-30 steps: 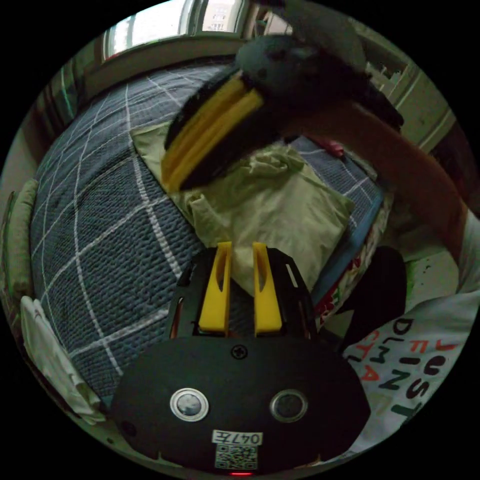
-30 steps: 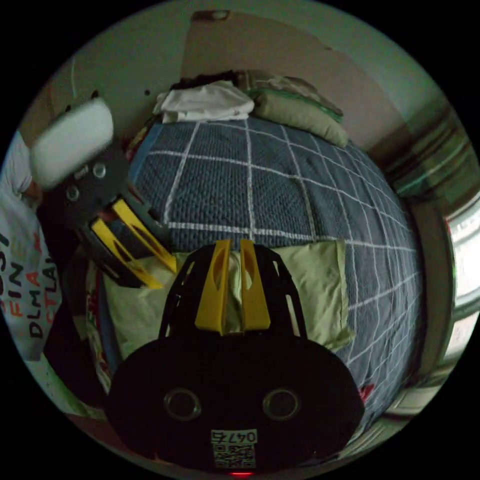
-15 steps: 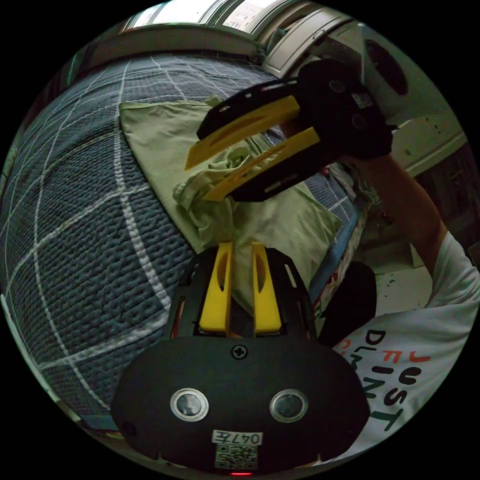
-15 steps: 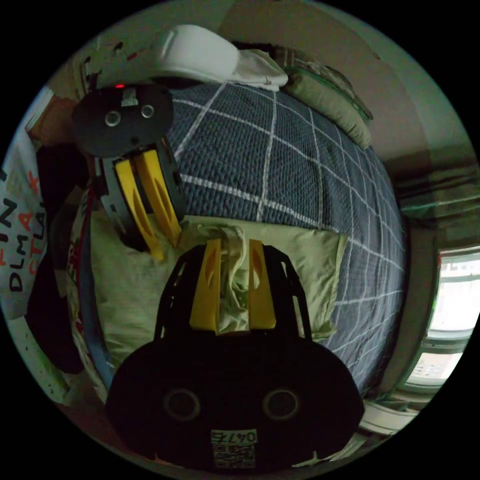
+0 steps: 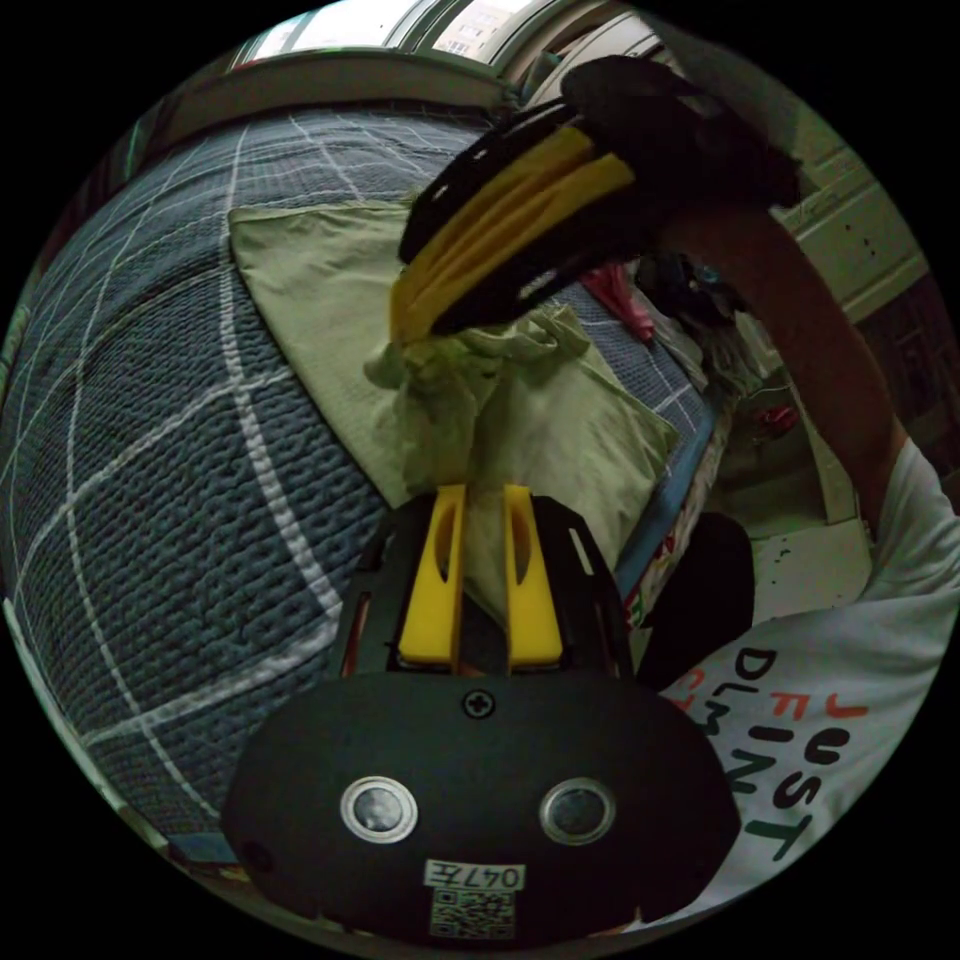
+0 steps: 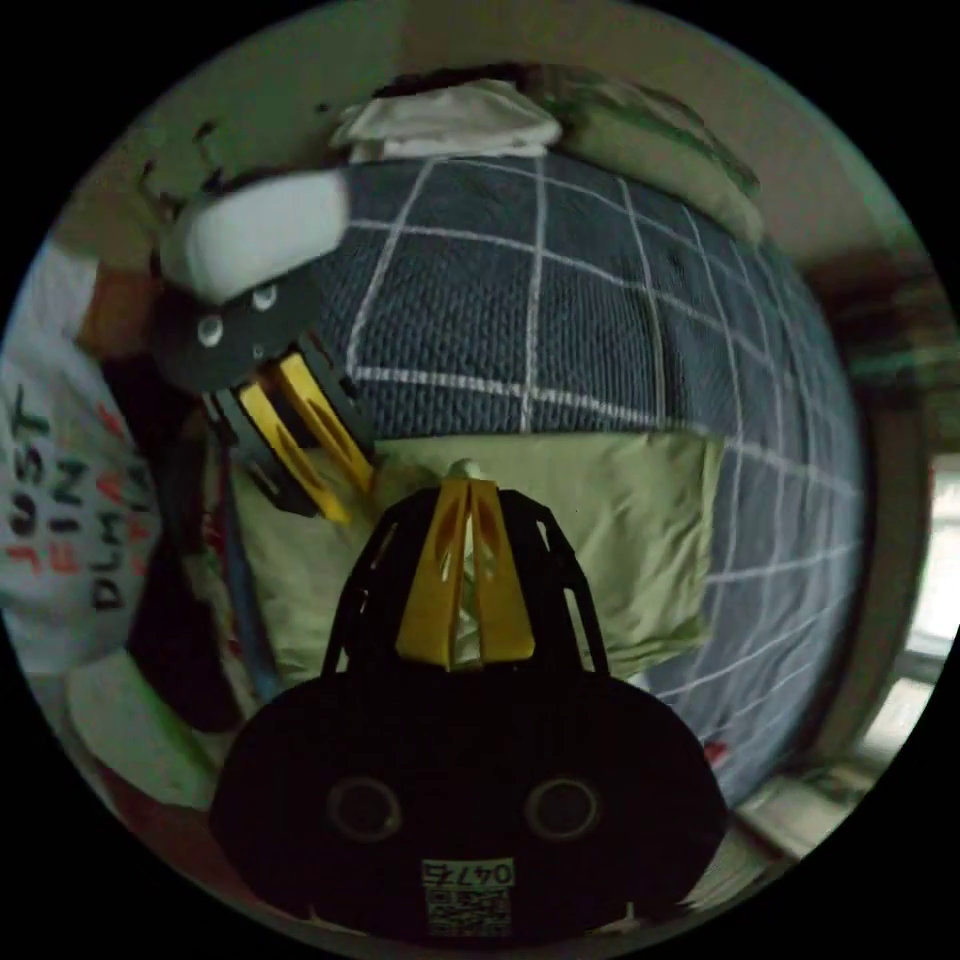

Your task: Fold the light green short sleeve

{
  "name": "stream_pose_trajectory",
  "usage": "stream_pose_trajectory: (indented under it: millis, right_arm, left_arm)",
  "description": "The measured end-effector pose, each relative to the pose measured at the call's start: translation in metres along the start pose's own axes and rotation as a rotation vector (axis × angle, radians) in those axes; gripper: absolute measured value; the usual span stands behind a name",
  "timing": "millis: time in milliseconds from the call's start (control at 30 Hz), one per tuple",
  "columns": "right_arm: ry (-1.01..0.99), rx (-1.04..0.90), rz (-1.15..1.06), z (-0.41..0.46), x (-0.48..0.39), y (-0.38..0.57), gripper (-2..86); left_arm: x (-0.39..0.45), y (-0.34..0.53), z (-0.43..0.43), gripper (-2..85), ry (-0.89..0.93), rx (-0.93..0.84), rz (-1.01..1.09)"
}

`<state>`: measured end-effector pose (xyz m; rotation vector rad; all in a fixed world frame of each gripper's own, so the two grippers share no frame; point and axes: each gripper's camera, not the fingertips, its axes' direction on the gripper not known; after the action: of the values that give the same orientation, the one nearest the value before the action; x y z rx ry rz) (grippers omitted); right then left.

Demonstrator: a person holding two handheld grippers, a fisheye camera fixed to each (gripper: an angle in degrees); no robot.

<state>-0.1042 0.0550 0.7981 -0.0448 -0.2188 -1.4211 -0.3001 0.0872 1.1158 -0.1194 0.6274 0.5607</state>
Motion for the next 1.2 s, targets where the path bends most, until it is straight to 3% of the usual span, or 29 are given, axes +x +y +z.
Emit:
stream_pose_trajectory:
  millis: [167,300,400,567,700,867,967,1100,1200]
  right_arm:
    - [-0.398,0.193,0.429,0.005,0.089,0.060,-0.5]
    - [-0.528,0.327,0.780,0.050,0.143,0.125,-0.2]
    - [-0.489,0.387,0.860,0.071,0.155,0.157,1.7]
    - [-0.208,0.495,0.799,0.039,0.146,0.190,3.8]
    - [-0.020,0.440,0.447,0.004,0.111,0.170,3.4]
    - [0.027,0.337,0.146,-0.009,0.076,0.148,2.4]
    - [0.013,0.342,0.166,-0.012,0.071,0.175,1.5]
    - [-0.008,0.330,0.149,0.007,0.044,0.220,0.9]
    - [-0.038,0.288,0.230,0.036,0.046,0.240,1.0]
  left_arm:
    - [0.006,-0.003,-0.002,6.0,-0.046,-0.005,0.020]
    - [0.007,-0.003,-0.005,5.7,-0.046,0.007,0.017]
    - [0.008,-0.005,-0.008,5.7,-0.047,0.008,0.020]
    - [0.013,-0.008,-0.012,6.1,-0.045,0.001,0.023]
    - [0.023,-0.011,-0.027,6.4,-0.068,0.062,0.046]
    - [0.023,-0.013,-0.039,6.5,-0.070,0.143,0.022]
    - [0.027,-0.016,-0.042,6.4,-0.049,0.187,0.048]
    - [0.025,-0.032,-0.023,5.2,-0.276,0.047,-0.028]
    - [0.024,-0.033,-0.025,5.0,-0.241,0.058,-0.061]
